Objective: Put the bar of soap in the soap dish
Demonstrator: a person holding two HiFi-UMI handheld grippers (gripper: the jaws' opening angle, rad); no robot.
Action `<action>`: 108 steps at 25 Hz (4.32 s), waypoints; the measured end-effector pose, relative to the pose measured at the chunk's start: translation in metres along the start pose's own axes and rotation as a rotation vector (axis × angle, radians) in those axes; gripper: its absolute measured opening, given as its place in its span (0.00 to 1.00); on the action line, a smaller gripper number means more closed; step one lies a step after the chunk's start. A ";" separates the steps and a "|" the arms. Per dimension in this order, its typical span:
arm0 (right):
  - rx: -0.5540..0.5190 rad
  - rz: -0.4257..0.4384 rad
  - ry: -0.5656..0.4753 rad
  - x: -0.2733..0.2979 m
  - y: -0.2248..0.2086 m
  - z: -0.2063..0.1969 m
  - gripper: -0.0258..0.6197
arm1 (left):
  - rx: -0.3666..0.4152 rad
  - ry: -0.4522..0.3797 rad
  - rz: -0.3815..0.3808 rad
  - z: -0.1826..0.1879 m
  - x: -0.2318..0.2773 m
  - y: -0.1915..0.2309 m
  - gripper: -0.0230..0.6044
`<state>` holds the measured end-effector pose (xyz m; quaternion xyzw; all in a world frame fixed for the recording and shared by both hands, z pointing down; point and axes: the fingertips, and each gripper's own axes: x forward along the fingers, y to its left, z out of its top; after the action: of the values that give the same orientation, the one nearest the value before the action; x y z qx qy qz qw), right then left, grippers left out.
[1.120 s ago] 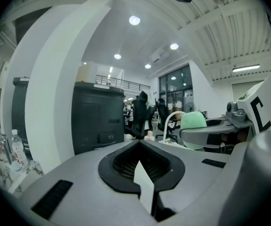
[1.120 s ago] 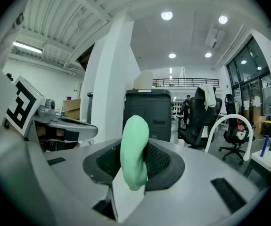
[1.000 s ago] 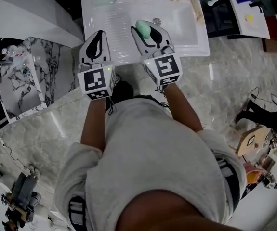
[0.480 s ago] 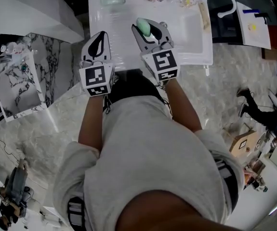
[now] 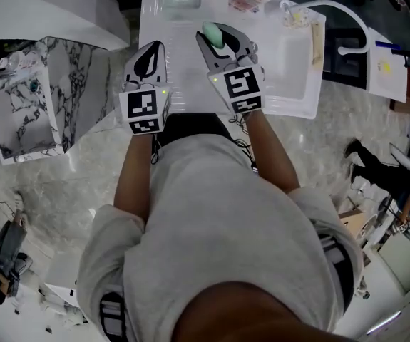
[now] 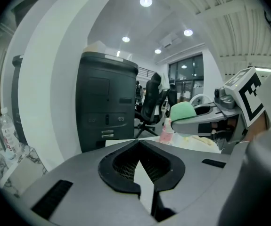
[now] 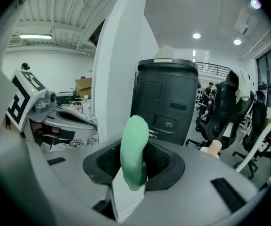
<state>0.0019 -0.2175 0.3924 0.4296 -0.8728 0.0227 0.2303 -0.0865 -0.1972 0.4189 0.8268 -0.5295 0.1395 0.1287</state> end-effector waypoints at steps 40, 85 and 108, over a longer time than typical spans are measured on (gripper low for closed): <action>-0.415 0.197 0.394 0.184 -0.026 -0.094 0.21 | -0.077 0.229 -0.045 -0.078 0.131 0.069 0.07; -0.653 0.299 0.593 0.235 -0.025 -0.125 0.23 | -0.121 0.245 -0.023 -0.090 0.134 0.102 0.06; -0.566 0.249 0.495 0.228 -0.021 -0.113 0.20 | -0.137 0.249 -0.025 -0.092 0.135 0.105 0.07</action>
<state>-0.0585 -0.3725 0.5860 0.2213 -0.8083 -0.0884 0.5384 -0.1372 -0.3198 0.5605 0.7990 -0.5072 0.2029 0.2512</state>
